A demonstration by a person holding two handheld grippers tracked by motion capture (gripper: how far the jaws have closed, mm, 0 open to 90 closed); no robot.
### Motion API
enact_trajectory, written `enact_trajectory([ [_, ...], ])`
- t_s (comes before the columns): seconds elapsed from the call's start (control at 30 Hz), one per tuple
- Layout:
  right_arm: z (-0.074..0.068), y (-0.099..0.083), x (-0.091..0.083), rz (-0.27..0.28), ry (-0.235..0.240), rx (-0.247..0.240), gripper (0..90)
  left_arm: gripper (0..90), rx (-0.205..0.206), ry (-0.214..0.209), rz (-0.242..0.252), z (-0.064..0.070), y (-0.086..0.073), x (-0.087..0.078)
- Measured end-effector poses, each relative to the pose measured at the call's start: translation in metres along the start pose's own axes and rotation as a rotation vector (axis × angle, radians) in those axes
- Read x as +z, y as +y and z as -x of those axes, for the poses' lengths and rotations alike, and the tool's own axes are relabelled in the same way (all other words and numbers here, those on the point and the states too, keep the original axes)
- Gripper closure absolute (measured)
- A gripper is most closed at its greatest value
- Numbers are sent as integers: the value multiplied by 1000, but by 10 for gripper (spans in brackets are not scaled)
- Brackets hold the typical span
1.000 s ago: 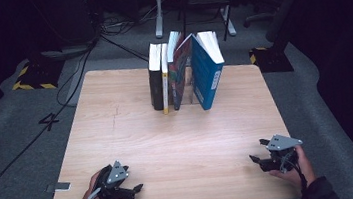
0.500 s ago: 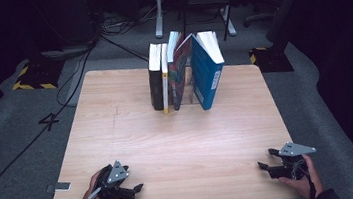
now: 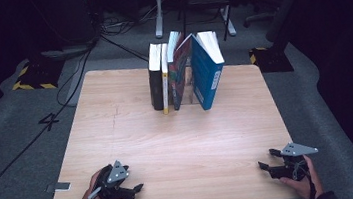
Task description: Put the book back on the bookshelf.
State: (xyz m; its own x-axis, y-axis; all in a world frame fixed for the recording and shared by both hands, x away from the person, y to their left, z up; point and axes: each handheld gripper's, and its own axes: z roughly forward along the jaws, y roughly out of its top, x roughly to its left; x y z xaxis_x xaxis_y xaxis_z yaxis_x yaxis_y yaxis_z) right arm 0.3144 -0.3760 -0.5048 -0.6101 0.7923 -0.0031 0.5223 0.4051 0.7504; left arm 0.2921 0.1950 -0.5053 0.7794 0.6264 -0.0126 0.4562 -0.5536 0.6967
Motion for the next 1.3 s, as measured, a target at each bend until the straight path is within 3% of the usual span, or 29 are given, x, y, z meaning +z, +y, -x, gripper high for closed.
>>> enact_trajectory([
  [1.0,0,0,0,0,-6,4,267,173,12,-20,-1,-3,1,1],
  [1.3,0,0,0,0,-6,8,267,167,-5,3,0,-9,2,2],
])
